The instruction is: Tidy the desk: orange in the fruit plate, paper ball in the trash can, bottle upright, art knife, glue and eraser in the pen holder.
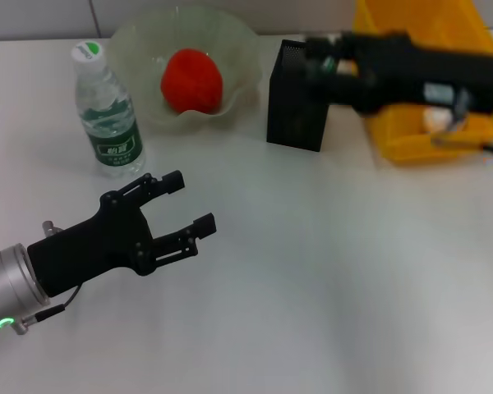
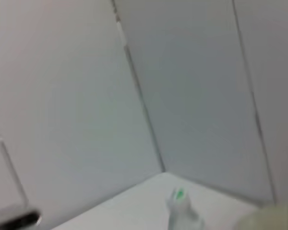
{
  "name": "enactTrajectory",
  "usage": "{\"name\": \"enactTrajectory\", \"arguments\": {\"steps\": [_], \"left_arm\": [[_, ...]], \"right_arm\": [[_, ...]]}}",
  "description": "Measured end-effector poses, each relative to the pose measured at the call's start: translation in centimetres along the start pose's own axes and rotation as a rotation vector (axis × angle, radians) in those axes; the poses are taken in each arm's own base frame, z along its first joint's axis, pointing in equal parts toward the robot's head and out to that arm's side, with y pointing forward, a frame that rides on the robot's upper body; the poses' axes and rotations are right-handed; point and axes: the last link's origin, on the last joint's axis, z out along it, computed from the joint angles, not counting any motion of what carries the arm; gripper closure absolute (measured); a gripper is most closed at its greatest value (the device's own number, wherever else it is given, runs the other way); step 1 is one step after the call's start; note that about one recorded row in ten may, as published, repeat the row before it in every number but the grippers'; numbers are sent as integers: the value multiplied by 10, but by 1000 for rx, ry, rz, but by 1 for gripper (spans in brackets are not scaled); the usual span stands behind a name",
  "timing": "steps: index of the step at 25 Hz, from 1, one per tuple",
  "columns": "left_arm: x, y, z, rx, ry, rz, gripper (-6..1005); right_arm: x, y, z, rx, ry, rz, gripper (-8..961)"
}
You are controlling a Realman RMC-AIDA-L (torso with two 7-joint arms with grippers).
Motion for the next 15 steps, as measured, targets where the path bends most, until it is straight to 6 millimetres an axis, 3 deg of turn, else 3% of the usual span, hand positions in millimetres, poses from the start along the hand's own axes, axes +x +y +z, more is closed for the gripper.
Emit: {"name": "enactTrajectory", "arguments": {"steps": [3, 4, 8, 12, 15], "left_arm": [[1, -1, -1, -7, -8, -7, 140], [1, -1, -1, -7, -8, -7, 140], [8, -8, 0, -81, -103, -76, 140], [8, -11, -1, -116, -175, -115, 140], [6, -10, 0, -145, -229, -135, 140]], "right_arm": [[50, -18, -22, -55, -4, 92, 335], [50, -18, -22, -55, -4, 92, 325], [87, -21, -34, -157, -23, 68, 284], [128, -15, -33, -172, 27, -13, 152], [138, -11, -32, -162, 34, -43, 154]]}}
